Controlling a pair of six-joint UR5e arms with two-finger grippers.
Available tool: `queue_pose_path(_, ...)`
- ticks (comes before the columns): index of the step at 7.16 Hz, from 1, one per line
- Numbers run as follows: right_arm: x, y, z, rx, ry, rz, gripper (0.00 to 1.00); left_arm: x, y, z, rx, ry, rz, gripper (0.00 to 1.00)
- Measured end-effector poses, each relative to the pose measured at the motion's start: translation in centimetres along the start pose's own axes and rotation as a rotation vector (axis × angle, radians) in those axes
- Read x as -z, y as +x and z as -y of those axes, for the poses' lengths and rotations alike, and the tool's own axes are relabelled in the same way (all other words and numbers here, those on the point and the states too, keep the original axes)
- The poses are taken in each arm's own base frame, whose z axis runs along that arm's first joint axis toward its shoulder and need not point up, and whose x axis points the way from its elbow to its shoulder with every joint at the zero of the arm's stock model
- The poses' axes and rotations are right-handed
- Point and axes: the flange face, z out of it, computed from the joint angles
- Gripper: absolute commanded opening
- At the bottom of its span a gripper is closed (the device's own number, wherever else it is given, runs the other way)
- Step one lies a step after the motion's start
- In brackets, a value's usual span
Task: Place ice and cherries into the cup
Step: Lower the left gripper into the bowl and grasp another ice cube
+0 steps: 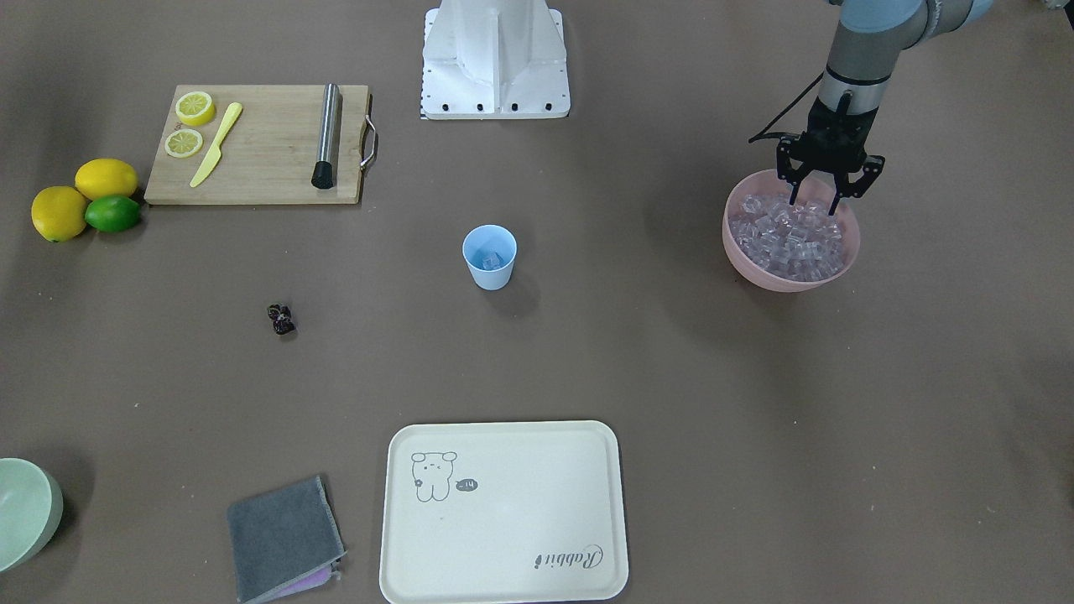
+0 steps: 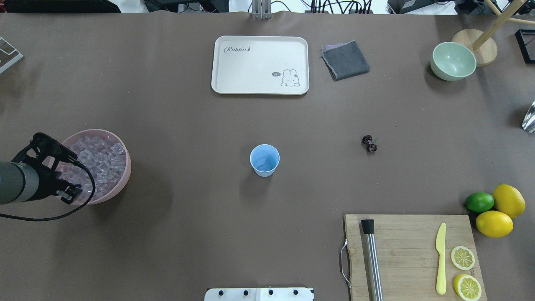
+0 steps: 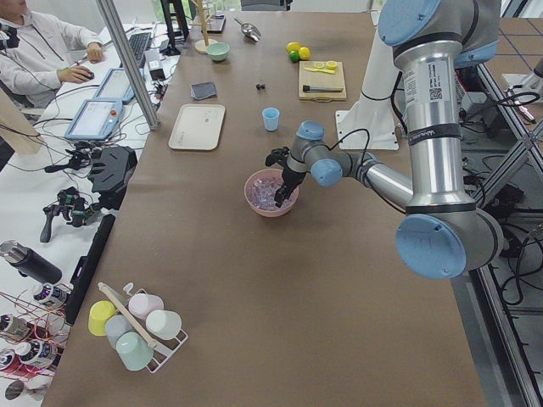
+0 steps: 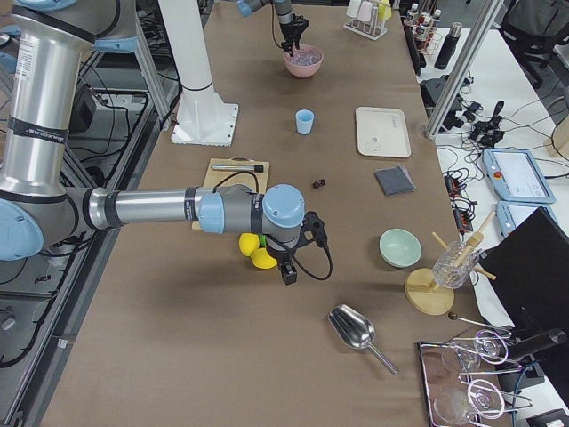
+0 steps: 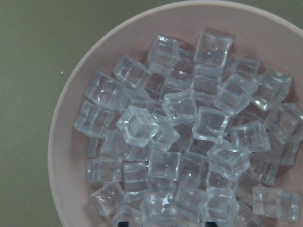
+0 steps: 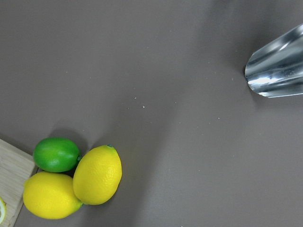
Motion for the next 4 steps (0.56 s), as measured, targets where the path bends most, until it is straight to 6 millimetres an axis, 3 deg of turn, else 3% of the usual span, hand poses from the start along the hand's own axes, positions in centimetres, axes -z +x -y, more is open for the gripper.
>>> queue_pose_path(3, -0.15, 0.07, -0.27, -0.005, -0.003, 0.002, 1.00, -0.77, -0.17, -0.07, -0.020, -0.004, 0.019, 0.56)
queue_pose_path(4, -0.18, 0.09, -0.31, -0.006, -0.004, 0.003, 1.00, -0.90, -0.17, -0.13, -0.021, -0.006, 0.020, 0.48)
